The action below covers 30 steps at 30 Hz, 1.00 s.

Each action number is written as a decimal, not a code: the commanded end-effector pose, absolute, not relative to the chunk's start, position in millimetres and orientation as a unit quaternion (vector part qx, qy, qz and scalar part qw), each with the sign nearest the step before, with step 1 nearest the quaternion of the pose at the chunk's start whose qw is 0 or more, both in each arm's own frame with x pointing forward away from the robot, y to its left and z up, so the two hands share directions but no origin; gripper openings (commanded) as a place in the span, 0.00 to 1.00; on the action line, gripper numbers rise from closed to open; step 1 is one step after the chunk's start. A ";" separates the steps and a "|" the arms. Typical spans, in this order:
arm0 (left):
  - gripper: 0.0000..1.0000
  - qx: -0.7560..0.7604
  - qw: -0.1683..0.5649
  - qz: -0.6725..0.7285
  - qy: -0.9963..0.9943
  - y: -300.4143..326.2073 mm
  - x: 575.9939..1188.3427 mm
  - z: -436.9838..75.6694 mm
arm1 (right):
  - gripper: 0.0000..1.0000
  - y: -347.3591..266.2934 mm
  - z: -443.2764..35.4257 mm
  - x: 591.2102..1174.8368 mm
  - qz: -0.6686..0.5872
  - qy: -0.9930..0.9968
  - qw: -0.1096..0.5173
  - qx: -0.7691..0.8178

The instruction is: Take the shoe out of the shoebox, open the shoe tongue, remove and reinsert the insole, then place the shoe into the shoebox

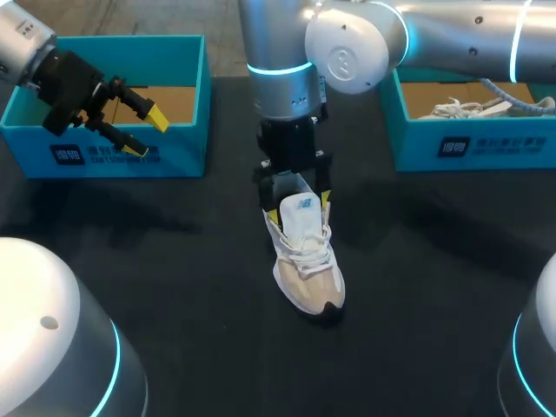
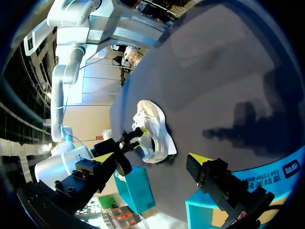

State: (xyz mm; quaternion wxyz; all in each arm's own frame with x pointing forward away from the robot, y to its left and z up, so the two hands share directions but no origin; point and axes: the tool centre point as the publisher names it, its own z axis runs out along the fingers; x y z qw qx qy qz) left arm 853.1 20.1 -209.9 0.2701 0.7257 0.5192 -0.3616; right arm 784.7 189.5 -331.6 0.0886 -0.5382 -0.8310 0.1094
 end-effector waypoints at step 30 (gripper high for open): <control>1.00 0.726 0.270 -0.360 0.519 19.8 852.9 -209.9 | 0.80 194.5 -271.7 729.4 0.068 -0.828 0.043 -0.555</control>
